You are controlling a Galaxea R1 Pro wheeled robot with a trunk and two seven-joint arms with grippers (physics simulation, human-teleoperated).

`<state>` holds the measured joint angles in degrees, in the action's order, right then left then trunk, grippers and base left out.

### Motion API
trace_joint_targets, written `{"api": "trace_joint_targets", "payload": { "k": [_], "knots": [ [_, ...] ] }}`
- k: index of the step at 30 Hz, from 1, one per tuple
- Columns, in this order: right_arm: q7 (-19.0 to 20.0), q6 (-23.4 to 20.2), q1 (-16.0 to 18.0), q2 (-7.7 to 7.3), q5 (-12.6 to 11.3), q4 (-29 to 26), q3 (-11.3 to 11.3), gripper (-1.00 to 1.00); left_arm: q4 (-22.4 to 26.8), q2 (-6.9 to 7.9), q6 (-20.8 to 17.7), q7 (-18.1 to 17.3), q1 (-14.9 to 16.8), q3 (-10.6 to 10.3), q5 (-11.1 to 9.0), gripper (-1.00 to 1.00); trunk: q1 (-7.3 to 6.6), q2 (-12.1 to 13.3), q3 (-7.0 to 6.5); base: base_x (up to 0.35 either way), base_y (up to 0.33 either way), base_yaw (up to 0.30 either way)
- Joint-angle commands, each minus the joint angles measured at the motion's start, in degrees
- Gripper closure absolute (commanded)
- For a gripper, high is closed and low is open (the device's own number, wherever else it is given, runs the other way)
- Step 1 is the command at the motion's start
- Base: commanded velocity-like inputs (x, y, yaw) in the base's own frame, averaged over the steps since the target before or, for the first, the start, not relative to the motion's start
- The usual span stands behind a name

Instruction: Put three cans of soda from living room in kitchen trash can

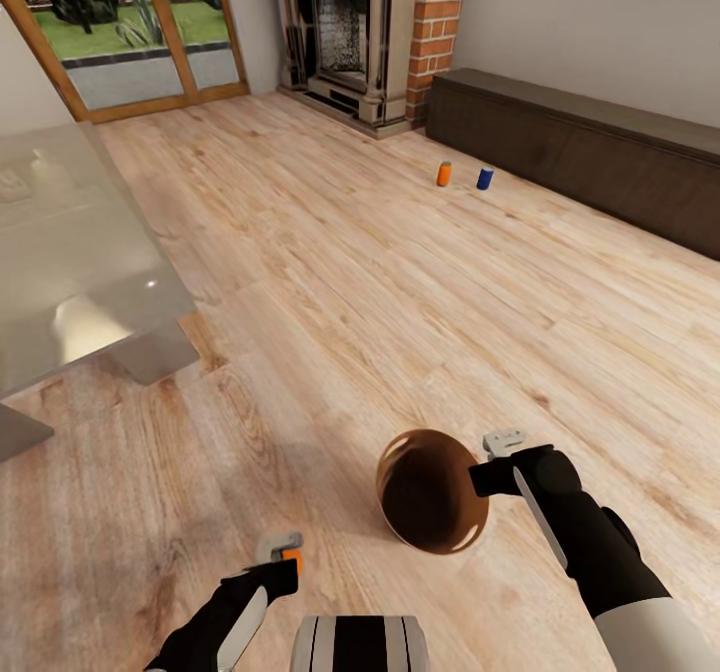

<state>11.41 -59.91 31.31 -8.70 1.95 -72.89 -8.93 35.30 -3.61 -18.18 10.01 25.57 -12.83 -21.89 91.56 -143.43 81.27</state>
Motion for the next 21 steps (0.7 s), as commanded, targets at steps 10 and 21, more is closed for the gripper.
{"api": "trace_joint_targets", "payload": {
  "k": [10,21],
  "knots": [
    [0.4,-0.1,0.0,-0.06,-1.4,1.2,0.1,1.0,1.5,0.14,0.0,-0.1,0.0,-0.1,0.0,1.0,0.22,0.1,-1.65,0.0,0.0,0.0],
    [0.1,-0.1,0.0,0.08,-1.4,1.6,0.1,1.0,4.5,0.24,-0.1,-0.3,-0.1,-0.4,0.0,1.0,-1.42,3.0,-3.19,0.0,0.0,0.014]
  ]
}}
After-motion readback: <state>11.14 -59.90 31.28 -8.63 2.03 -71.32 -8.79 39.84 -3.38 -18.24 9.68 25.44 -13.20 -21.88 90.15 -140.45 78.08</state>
